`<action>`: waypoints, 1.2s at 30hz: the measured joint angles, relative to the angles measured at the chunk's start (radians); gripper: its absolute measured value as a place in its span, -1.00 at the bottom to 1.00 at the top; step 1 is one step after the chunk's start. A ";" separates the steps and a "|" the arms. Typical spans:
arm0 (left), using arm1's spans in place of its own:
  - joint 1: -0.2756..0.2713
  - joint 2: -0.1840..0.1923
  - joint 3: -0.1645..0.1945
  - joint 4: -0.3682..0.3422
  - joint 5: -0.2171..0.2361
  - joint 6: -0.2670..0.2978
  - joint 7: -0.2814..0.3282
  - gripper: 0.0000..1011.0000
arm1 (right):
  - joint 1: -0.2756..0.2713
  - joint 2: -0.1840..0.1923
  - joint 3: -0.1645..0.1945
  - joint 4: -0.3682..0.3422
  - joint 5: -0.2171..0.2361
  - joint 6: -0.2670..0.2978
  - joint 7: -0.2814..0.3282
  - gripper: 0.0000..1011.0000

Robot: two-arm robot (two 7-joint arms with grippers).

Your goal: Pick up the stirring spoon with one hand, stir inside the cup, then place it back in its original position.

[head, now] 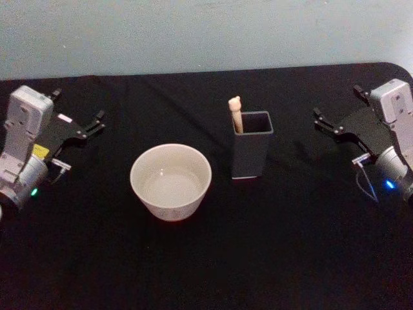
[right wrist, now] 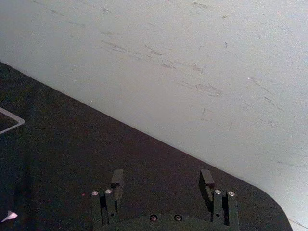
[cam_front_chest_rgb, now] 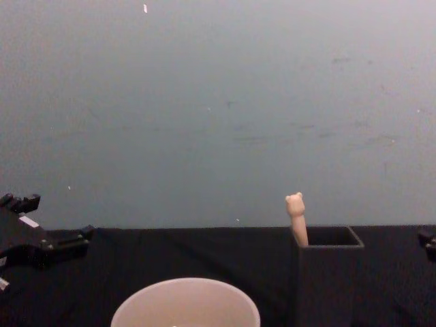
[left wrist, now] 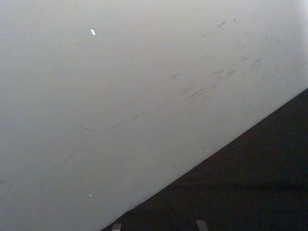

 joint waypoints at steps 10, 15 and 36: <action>0.000 0.000 0.000 0.000 0.000 0.000 0.000 0.98 | 0.000 0.000 0.000 0.000 0.000 0.000 0.000 0.98; 0.000 0.000 0.000 0.000 0.000 0.000 0.000 0.98 | 0.000 0.000 0.000 0.000 0.000 0.000 0.000 0.98; 0.000 0.000 0.000 0.000 0.000 0.000 0.000 0.98 | 0.000 0.000 0.000 0.000 0.000 0.000 0.000 0.98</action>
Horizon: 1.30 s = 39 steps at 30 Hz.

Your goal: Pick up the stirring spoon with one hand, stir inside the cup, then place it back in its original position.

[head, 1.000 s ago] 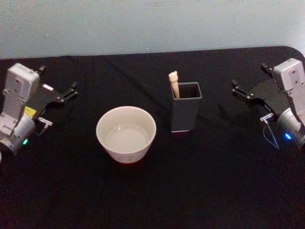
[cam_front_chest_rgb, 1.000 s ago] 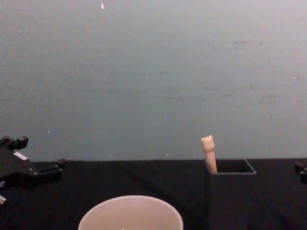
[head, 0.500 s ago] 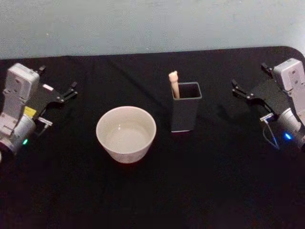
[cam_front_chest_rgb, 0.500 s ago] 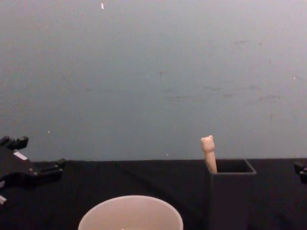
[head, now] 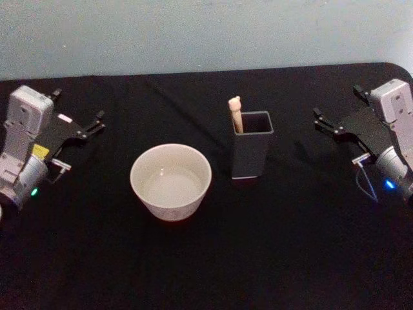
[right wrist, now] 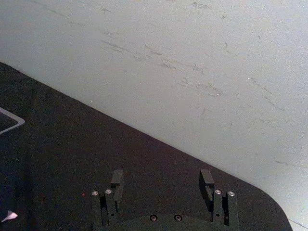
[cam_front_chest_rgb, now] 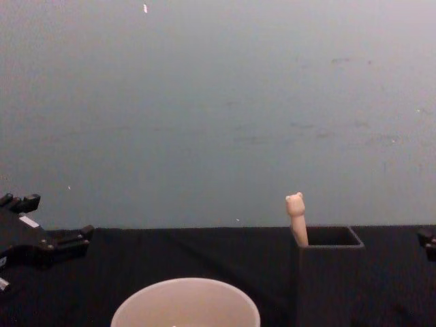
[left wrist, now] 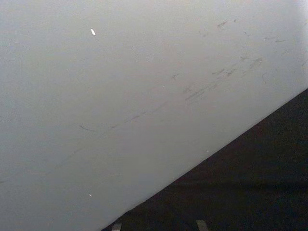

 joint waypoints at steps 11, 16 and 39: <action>0.000 0.000 0.000 0.000 0.000 0.000 0.000 0.98 | 0.000 0.000 0.000 0.000 0.000 0.000 0.000 0.98; 0.000 0.000 0.000 0.000 0.000 0.000 0.000 0.98 | 0.000 0.000 0.000 0.000 0.000 0.000 0.000 0.98; 0.000 0.000 0.000 0.000 0.000 0.000 0.000 0.98 | -0.084 0.029 0.080 -0.133 0.115 0.061 0.111 0.98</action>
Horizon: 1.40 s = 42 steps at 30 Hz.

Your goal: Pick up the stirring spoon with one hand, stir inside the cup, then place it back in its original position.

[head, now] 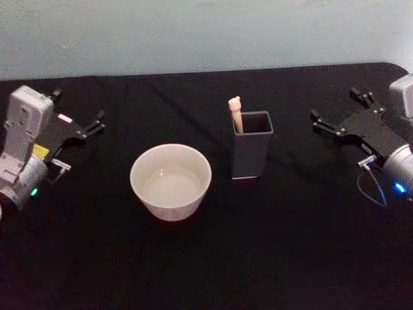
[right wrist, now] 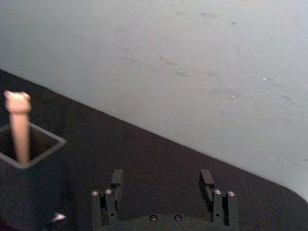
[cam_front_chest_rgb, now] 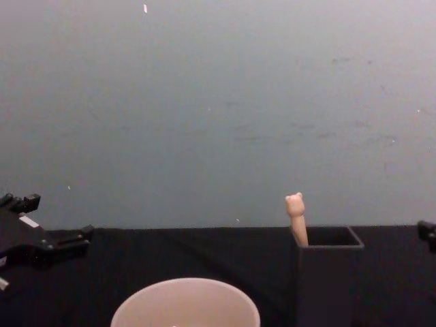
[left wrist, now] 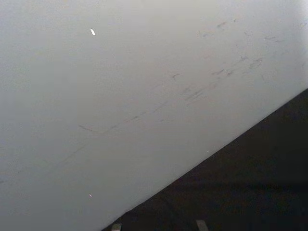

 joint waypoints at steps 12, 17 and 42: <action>0.000 0.000 0.000 0.000 0.000 0.000 0.000 0.98 | -0.074 0.046 0.060 -0.190 0.151 0.142 0.153 0.98; 0.000 0.000 0.000 0.000 0.000 0.000 0.000 0.98 | -0.059 0.045 0.045 -0.219 0.159 0.180 0.198 0.98; 0.000 0.000 0.000 0.000 0.000 0.000 0.000 0.98 | 0.190 -0.091 -0.108 -0.092 0.081 0.432 0.316 0.98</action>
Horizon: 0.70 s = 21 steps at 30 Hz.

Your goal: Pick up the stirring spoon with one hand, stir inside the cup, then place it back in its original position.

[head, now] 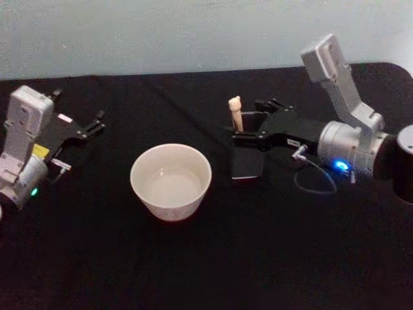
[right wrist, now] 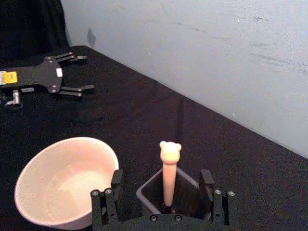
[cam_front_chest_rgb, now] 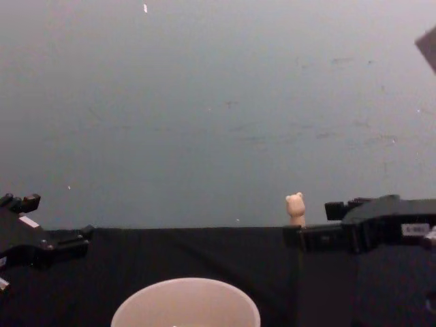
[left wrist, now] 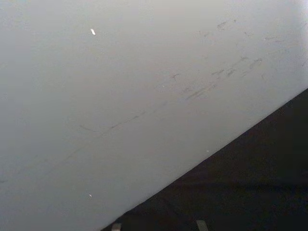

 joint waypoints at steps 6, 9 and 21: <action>0.000 0.000 0.000 0.000 0.000 0.000 0.000 0.98 | 0.041 -0.029 -0.014 0.037 -0.019 0.015 0.003 0.98; 0.000 0.000 0.000 0.000 0.000 0.000 0.000 0.98 | 0.057 -0.039 -0.019 0.050 -0.029 0.017 0.005 0.98; 0.000 0.000 0.000 0.000 0.000 0.000 0.000 0.98 | 0.096 -0.073 -0.026 0.098 -0.052 0.020 0.016 0.98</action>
